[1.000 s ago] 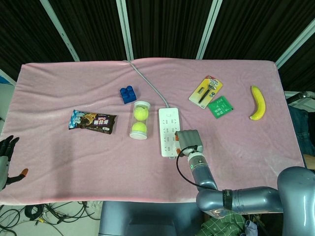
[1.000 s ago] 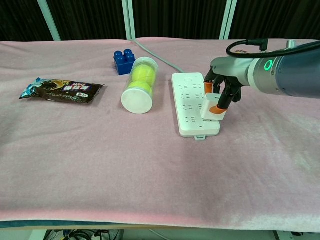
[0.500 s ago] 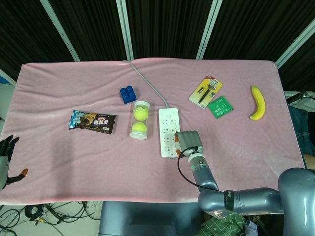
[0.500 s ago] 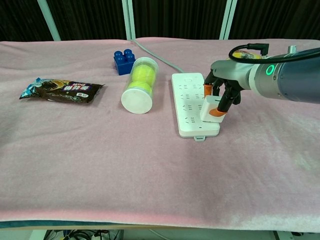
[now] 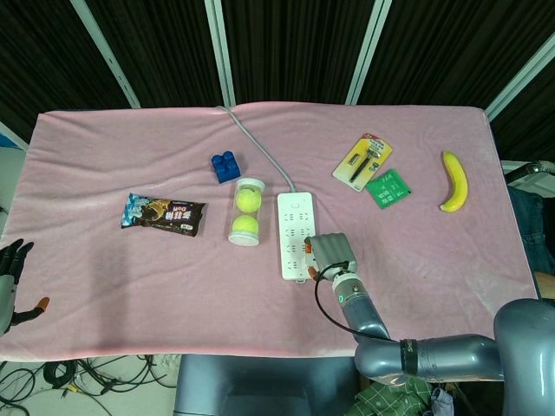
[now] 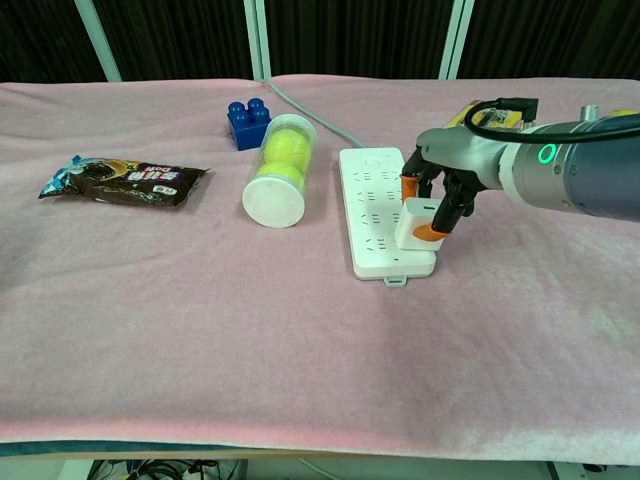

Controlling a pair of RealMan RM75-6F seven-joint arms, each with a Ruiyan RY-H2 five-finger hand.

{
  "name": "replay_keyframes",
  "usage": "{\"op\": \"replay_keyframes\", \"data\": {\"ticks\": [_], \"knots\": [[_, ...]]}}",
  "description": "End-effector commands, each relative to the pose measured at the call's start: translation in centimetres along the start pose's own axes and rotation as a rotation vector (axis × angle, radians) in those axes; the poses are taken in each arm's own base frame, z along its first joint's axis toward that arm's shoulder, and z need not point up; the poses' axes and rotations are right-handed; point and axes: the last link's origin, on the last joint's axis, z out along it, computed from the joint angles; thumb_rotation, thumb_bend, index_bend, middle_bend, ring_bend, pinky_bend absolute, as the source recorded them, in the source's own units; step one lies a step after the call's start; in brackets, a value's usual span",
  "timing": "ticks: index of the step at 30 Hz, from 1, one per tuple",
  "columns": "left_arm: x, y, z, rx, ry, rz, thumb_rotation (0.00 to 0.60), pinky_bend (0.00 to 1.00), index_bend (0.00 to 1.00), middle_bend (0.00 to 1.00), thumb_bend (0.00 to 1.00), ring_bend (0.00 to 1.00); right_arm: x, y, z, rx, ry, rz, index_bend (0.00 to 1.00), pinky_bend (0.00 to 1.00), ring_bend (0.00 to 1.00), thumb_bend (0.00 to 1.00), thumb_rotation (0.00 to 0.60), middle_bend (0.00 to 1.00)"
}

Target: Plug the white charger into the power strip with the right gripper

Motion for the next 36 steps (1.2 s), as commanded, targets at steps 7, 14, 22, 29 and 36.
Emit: {"op": "replay_keyframes", "data": {"ticks": [7, 14, 22, 29, 36], "knots": [[0.0, 0.0, 0.0, 0.002, -0.002, 0.000, 0.600, 0.03, 0.00, 0.00, 0.24, 0.00, -0.7, 0.6, 0.2, 0.050, -0.004, -0.022, 0.79, 0.50, 0.70, 0.32, 0.600, 0.69], [0.0, 0.0, 0.0, 0.002, -0.003, 0.001, 0.600, 0.03, 0.00, 0.00, 0.24, 0.00, -1.0, 0.5, 0.3, 0.073, 0.015, -0.053, 0.81, 0.52, 0.71, 0.32, 0.600, 0.71], [0.0, 0.0, 0.0, 0.004, -0.004, 0.001, 0.600, 0.03, 0.00, 0.00, 0.24, 0.00, -1.3, 0.8, 0.6, 0.071, 0.021, -0.053, 0.87, 0.54, 0.75, 0.34, 0.600, 0.75], [0.0, 0.0, 0.0, 0.003, -0.005, 0.002, 0.600, 0.04, 0.00, 0.00, 0.24, 0.00, -1.4, 0.7, 0.8, 0.078, 0.023, -0.059, 0.92, 0.58, 0.79, 0.43, 0.600, 0.80], [0.0, 0.0, 0.0, 0.004, -0.005, 0.002, 0.600, 0.04, 0.00, 0.00, 0.24, 0.00, -1.8, 0.5, 1.0, 0.087, 0.024, -0.063, 0.95, 0.59, 0.81, 0.45, 0.600, 0.82]]}}
